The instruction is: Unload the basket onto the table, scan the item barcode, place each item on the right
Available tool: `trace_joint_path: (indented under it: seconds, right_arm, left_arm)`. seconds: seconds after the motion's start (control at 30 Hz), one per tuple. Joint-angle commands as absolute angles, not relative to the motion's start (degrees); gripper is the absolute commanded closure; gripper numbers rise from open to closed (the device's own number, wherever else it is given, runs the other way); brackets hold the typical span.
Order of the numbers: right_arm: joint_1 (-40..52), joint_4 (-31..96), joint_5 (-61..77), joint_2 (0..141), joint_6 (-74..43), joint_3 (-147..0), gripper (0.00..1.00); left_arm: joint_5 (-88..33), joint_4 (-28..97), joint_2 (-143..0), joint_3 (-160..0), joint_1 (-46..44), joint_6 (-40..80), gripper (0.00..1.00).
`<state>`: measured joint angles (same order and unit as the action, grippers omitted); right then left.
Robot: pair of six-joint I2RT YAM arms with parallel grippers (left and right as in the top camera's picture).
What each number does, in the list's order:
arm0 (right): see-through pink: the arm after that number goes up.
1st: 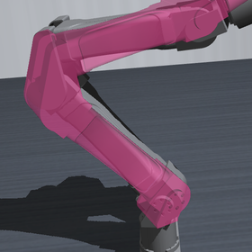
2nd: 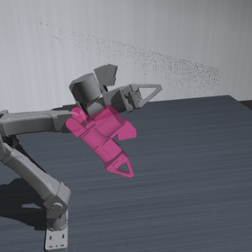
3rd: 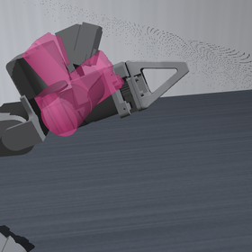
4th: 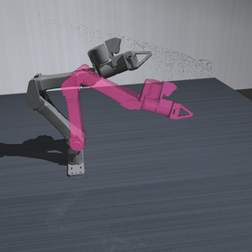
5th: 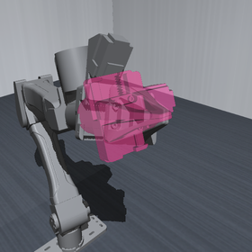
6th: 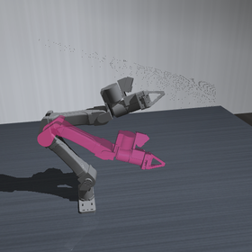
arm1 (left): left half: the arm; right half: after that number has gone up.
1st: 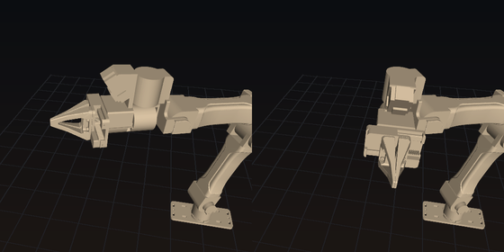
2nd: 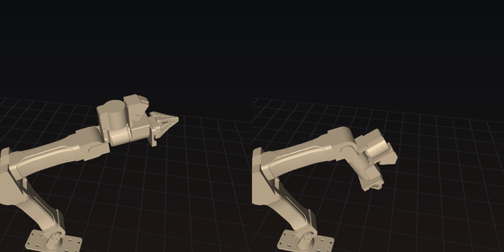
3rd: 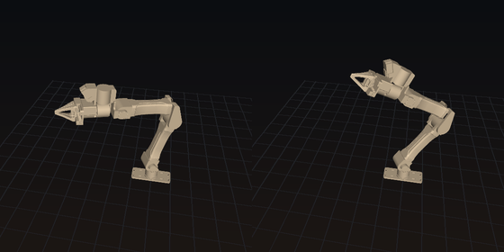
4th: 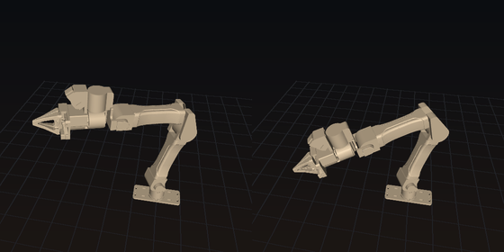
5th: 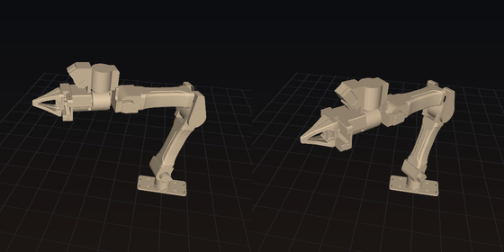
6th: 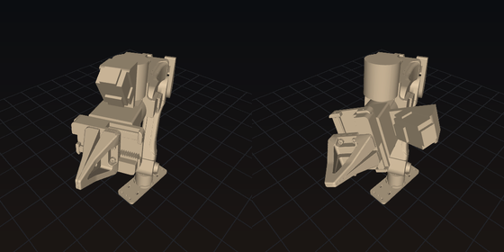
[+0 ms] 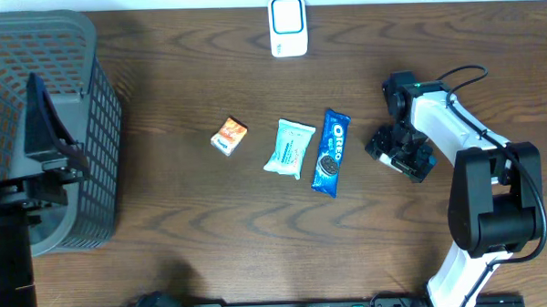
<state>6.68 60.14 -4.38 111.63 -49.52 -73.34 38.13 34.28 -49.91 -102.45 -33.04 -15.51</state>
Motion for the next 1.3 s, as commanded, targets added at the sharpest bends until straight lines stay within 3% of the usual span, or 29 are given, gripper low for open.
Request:
trace_joint_path:
  seconds: [0.0,0.37,0.63,0.87,1.27]
  right_arm:
    - [6.37,60.05,-6.55,111.57,-49.41,-73.25,0.13]
    - [-7.25,65.28,-8.14,110.13,-41.36,-79.99,0.28]
    - [-24.23,63.46,-16.95,110.15,-40.07,-80.16,0.27]
    - [-37.67,51.03,-17.1,110.15,-33.45,-80.16,0.26]
    - [-48.71,39.48,-17.32,110.41,-30.98,-80.14,0.24]
  left_arm:
    - [39.07,33.98,-49.76,-102.21,-32.73,-16.49,0.02]
    - [39.07,35.14,-49.52,-102.21,-32.73,-16.45,0.02]
    - [39.07,35.51,-49.21,-102.21,-32.73,-16.45,0.02]
    - [39.07,35.7,-49.21,-102.21,-32.73,-16.21,0.02]
    - [39.11,35.05,-49.21,-102.24,-32.73,-14.74,0.02]
